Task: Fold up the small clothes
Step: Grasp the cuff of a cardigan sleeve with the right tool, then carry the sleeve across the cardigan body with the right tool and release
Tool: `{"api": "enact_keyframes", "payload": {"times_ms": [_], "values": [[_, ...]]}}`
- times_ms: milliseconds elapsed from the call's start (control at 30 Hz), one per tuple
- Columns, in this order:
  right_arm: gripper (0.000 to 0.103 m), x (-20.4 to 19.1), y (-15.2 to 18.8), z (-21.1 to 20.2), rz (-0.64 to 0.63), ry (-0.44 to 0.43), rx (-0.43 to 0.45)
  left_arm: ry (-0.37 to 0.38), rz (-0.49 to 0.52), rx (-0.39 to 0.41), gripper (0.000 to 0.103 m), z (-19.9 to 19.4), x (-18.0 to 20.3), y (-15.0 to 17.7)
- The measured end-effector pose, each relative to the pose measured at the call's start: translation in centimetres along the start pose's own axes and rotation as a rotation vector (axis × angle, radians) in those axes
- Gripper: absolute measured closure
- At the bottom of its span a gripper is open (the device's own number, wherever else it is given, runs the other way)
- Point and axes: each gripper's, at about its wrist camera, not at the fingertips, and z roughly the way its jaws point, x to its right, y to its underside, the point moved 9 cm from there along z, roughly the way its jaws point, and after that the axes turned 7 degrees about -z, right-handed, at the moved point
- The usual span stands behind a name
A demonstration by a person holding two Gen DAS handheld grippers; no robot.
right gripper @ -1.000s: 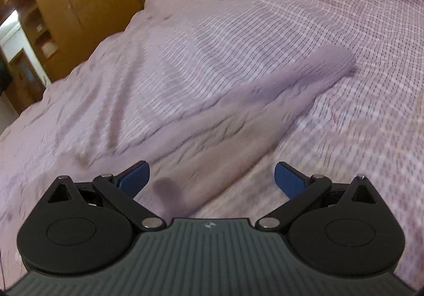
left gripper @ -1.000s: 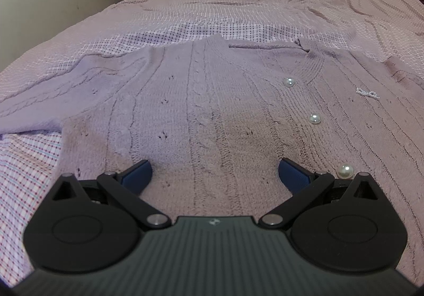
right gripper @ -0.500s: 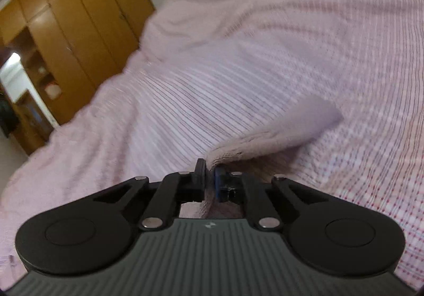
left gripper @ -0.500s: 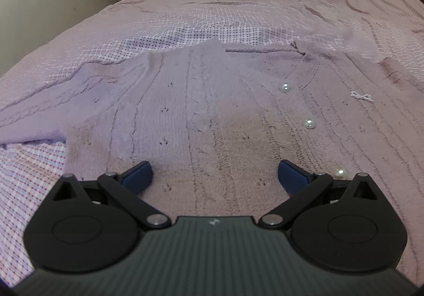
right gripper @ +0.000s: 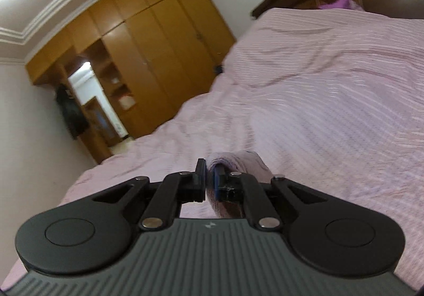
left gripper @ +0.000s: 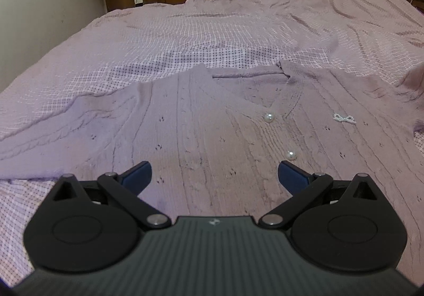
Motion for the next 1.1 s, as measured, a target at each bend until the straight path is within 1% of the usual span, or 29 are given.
{"api": "enact_keyframes", "payload": {"times_ms": [200,333,400,533,667,767,967,1033,1067,1100], "values": [[0.098,-7.0,0.9,-0.1,-0.049,-0.071,-0.004,0.02,-0.047,-0.037,0.0,0.9,-1.3,0.6],[0.098,-11.3,1.7,-0.1,-0.062,-0.121,-0.017,0.009,-0.073,-0.048,0.0,1.2,-2.5,0.7],[0.098,-13.7,2.4,0.1,-0.08,-0.147,-0.032,0.003,-0.088,-0.049,0.0,1.2,-3.2,0.7],[0.098,-18.4,5.4,0.6,-0.117,-0.206,-0.087,-0.014,-0.106,-0.041,0.0,1.1,-4.4,0.5],[0.098,-22.8,10.0,1.4,-0.141,-0.261,-0.172,-0.018,-0.134,-0.046,0.0,1.2,-5.4,0.5],[0.098,-24.9,13.5,2.5,-0.166,-0.279,-0.245,-0.019,-0.15,-0.054,0.0,1.4,-6.0,0.5],[0.098,-26.9,20.0,4.2,-0.219,-0.298,-0.393,-0.017,-0.152,-0.059,0.0,1.5,-6.3,0.8],[0.097,-26.1,21.6,4.8,-0.223,-0.295,-0.454,-0.017,-0.146,-0.059,0.0,1.6,-6.2,0.9],[0.093,-26.1,22.6,4.9,-0.23,-0.298,-0.491,-0.016,-0.142,-0.058,0.0,1.6,-6.1,0.9],[0.083,-26.0,22.9,5.3,-0.236,-0.302,-0.514,-0.014,-0.137,-0.056,0.0,1.5,-6.0,0.9]]}}
